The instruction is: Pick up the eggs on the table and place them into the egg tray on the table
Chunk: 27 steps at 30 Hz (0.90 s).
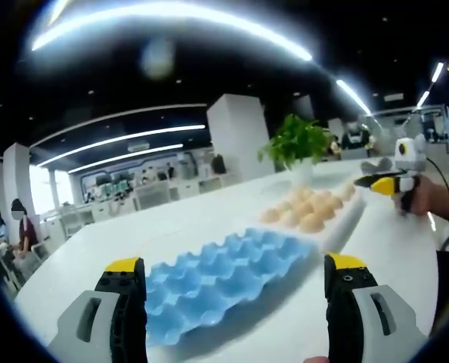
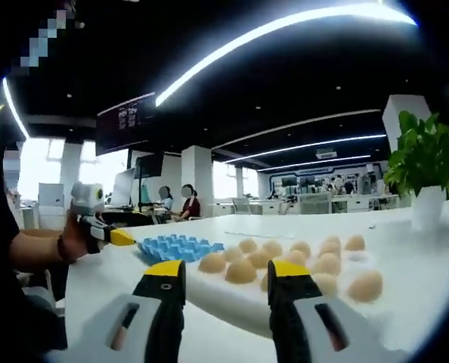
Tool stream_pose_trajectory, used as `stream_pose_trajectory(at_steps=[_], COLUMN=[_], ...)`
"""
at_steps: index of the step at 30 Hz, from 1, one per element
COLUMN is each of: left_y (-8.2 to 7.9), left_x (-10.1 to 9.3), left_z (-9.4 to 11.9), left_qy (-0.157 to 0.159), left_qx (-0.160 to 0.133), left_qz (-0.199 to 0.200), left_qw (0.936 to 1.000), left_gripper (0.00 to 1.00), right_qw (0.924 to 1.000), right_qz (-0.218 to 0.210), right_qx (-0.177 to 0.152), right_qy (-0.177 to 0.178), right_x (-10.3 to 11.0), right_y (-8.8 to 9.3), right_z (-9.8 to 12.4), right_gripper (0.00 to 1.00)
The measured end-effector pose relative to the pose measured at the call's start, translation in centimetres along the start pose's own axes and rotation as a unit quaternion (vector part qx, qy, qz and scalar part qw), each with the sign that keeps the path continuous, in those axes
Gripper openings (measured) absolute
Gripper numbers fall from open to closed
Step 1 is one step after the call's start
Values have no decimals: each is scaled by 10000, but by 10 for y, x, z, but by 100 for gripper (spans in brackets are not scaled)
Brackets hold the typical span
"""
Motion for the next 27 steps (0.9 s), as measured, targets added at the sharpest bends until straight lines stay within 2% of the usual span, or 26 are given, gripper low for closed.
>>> stream_pose_trajectory(at_steps=[1, 4, 8, 13, 21, 27], left_y=[0, 0, -1, -1, -1, -1], left_x=[0, -1, -2, -3, 2, 3], left_z=[0, 0, 0, 1, 1, 0], left_qy=[4, 5, 15, 5, 16, 23], left_qx=[0, 0, -10, -24, -28, -33], left_qz=[3, 8, 10, 21, 39, 28], left_qw=[10000, 10000, 10000, 10000, 10000, 10000], left_gripper=[100, 100, 100, 100, 100, 100], right_qw=[9997, 9985, 9985, 9950, 9945, 9943], right_qz=[201, 459, 409, 566, 554, 599], right_qx=[163, 287, 362, 824, 889, 881], right_qy=[38, 96, 39, -14, -44, -25], right_x=[-1, 1, 3, 6, 16, 12], right_y=[-1, -10, -21, -16, -14, -16], right_z=[-1, -7, -15, -23, -26, -30], right_gripper=[46, 46, 46, 47, 46, 44])
Point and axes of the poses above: the point that each gripper's makers call its tool centre point, and the gripper's own axes: z roughly backward along the fingers, x roughly to its left, y roughly out of its underside, the point moved 7 cm from there along z, roughly backward along the fingers, and after that the axes turned 3 degrees about y, right-handed, at the moved point
